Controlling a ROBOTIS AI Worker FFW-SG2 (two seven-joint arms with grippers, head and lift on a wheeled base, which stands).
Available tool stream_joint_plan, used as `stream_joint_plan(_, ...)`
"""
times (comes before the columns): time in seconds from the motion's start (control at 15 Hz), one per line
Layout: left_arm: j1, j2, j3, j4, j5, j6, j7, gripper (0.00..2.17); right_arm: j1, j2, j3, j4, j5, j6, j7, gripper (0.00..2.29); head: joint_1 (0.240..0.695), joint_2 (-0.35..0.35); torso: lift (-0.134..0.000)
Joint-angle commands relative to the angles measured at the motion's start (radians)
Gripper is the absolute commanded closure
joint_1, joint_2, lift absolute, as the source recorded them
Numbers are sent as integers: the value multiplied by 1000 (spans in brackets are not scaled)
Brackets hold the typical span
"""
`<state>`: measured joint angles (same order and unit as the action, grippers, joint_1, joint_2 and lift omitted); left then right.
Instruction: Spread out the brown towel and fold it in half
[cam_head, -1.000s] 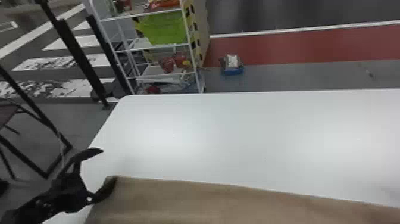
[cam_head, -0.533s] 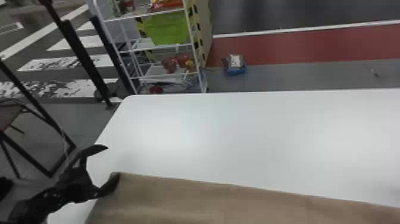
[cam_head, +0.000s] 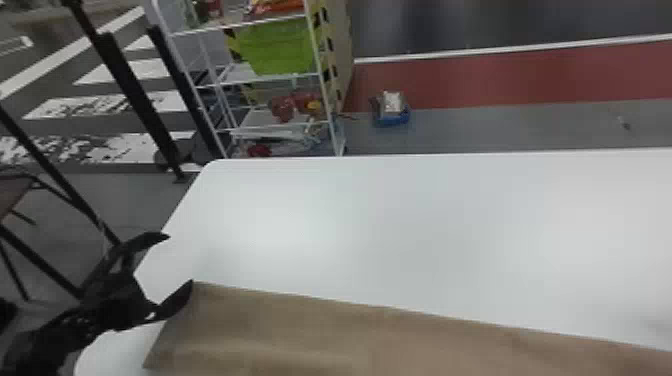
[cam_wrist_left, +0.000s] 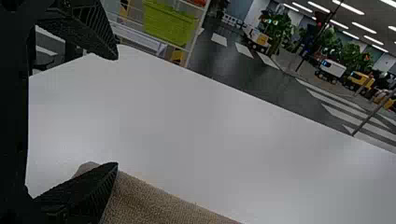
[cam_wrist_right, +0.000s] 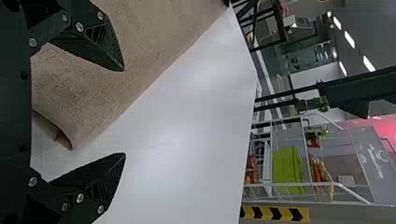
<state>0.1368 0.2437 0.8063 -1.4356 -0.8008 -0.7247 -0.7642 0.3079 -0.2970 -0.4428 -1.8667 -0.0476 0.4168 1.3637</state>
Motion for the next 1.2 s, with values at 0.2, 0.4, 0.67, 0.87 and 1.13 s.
stream_joint_plan(0.2,72,-29,117,-85,161,-52,-23,83,5,-1,72,29,72,-65,3,275,695,321,-134)
stream_joint_plan(0.4,110,-37,155,-117,239,-67,-40,83,-30,1,84,60,135,-129,3,275,695,350,-134)
stream_joint_plan(0.67,132,-53,183,-144,255,-114,-41,83,-33,-2,118,58,224,-172,3,275,695,350,-134)
stream_joint_plan(0.87,136,-61,185,-155,261,-117,-41,83,-20,-1,141,55,321,-313,3,275,695,350,-134)
stream_joint_plan(1.13,139,-64,195,-164,276,-123,-41,83,-4,-1,168,46,483,-460,3,275,695,350,-134)
